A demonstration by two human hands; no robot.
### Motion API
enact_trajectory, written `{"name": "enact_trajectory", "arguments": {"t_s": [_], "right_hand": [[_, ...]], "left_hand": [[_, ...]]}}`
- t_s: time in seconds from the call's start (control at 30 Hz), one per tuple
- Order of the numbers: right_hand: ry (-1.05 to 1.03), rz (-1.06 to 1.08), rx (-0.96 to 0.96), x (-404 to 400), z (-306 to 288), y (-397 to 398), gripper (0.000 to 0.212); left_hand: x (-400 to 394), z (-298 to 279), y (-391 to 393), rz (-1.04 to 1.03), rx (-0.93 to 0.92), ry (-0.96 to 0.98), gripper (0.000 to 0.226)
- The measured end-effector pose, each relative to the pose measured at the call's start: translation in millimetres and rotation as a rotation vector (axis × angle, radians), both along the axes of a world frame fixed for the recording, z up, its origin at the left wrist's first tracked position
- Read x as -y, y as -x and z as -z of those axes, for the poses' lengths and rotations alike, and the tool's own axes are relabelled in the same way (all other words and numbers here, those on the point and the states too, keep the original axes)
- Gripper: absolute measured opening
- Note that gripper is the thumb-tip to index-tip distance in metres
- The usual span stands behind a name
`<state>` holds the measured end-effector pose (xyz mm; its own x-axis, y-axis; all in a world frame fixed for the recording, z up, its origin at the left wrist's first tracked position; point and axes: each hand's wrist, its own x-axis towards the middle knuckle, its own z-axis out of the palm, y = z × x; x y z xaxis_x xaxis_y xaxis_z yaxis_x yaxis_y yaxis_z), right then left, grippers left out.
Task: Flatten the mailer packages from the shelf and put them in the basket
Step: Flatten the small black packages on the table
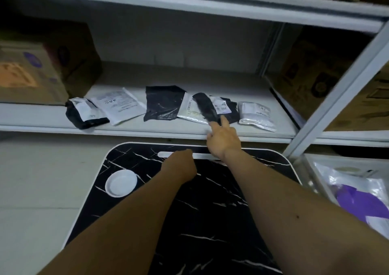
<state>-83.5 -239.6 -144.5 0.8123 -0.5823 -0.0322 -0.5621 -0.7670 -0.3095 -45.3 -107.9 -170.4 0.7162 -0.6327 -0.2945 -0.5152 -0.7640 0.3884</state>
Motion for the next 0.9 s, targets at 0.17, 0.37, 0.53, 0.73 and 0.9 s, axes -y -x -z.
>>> {"name": "enact_trajectory", "arguments": {"t_s": [0.17,0.37,0.53,0.73,0.9], "right_hand": [[-0.017,0.035,-0.114,16,13,-30,0.057],[-0.012,0.065,-0.067,17,23,-36,0.052],[-0.004,0.098,0.074,6,10,-23,0.063],[0.042,0.134,0.179,-29,-9,27,0.067],[0.050,0.155,0.158,-82,-6,93,0.062]], "left_hand": [[11,25,-11,-0.025,-0.011,0.005,0.026],[12,34,-8,-0.054,0.003,0.008,0.021],[6,30,-4,-0.045,-0.037,-0.015,0.021],[-9,0,15,-0.127,-0.088,0.108,0.029],[-21,-26,57,-0.298,-0.355,0.360,0.036]]}}
